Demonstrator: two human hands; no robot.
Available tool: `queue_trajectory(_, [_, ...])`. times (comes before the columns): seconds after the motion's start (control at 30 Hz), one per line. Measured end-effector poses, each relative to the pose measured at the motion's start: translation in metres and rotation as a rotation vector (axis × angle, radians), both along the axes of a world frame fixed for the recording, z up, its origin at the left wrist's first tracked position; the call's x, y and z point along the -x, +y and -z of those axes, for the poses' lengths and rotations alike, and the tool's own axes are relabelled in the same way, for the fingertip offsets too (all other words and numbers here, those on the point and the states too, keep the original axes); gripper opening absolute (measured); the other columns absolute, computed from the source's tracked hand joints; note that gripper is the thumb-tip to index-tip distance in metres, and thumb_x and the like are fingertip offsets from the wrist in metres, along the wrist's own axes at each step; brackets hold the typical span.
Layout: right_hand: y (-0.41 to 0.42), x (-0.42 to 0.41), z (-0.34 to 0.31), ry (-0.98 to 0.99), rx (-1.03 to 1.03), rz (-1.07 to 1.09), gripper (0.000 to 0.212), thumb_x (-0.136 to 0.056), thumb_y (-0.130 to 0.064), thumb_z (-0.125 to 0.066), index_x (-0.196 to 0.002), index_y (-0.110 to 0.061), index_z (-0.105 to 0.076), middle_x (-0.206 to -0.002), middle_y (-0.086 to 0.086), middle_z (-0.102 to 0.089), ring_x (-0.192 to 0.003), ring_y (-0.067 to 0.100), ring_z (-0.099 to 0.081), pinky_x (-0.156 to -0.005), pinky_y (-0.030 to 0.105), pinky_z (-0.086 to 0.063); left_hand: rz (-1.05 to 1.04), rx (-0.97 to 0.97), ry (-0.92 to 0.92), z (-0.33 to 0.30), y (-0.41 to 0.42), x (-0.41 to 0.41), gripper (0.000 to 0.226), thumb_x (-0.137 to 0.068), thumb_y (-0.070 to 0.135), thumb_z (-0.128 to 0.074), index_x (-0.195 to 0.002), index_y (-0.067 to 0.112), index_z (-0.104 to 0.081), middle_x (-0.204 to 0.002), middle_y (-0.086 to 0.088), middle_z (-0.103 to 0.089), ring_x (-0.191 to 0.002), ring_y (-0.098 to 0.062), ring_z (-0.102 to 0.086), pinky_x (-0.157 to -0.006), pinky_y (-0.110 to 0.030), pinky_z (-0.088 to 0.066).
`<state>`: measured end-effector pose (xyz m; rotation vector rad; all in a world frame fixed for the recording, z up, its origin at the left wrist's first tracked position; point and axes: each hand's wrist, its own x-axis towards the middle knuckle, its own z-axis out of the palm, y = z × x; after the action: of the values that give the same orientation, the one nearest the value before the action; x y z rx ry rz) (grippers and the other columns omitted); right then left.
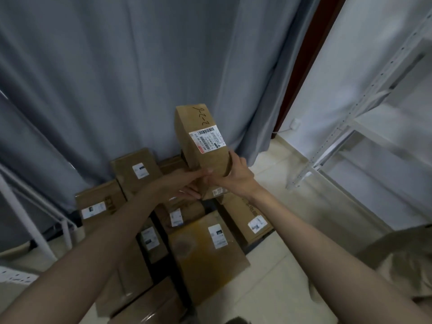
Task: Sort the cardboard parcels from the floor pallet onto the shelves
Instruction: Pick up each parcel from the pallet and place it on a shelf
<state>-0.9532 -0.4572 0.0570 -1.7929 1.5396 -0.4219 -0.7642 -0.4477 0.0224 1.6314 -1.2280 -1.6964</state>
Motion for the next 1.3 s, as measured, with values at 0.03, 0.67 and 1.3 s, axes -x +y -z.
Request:
queue_trajectory(0.03, [-0.007, -0.001, 0.005, 0.035, 0.006, -0.006, 0.109, -0.079, -0.056, -0.078, -0.160, -0.020, -0.015, -0.155, 0.005, -0.029, -0.143, 0.024, -0.033, -0.115, 0.037, -0.035, 0.013, -0.021, 0.005, 0.004, -0.006, 0.000, 0.098, -0.055, 0.072, -0.077, -0.130, 0.011, -0.060, -0.108, -0.014, -0.075, -0.088, -0.020, -0.076, -0.071, -0.027, -0.061])
queue_trajectory(0.67, [-0.230, 0.034, 0.235, 0.100, -0.272, -0.095, 0.123, -0.074, -0.049, -0.084, -0.160, -0.025, 0.000, -0.162, 0.012, -0.015, -0.148, 0.041, -0.017, -0.114, 0.058, -0.028, -0.580, -0.195, 0.040, 0.216, -0.166, 0.092, 0.034, -0.092, 0.040, -0.070, -0.124, 0.033, -0.065, -0.120, 0.000, -0.072, -0.105, -0.018, -0.071, -0.096, -0.041, -0.056])
queue_trajectory(1.3, [-0.302, 0.001, 0.610, 0.348, -0.166, -0.050, 0.073, -0.094, -0.032, -0.065, -0.151, -0.031, -0.020, -0.159, 0.011, -0.015, -0.137, 0.041, -0.024, -0.083, 0.050, -0.052, -0.611, -0.214, -0.014, 0.542, -0.265, 0.116, 0.046, -0.099, 0.031, -0.056, -0.145, 0.030, -0.049, -0.140, 0.007, -0.057, -0.126, -0.013, -0.056, -0.108, -0.045, -0.047])
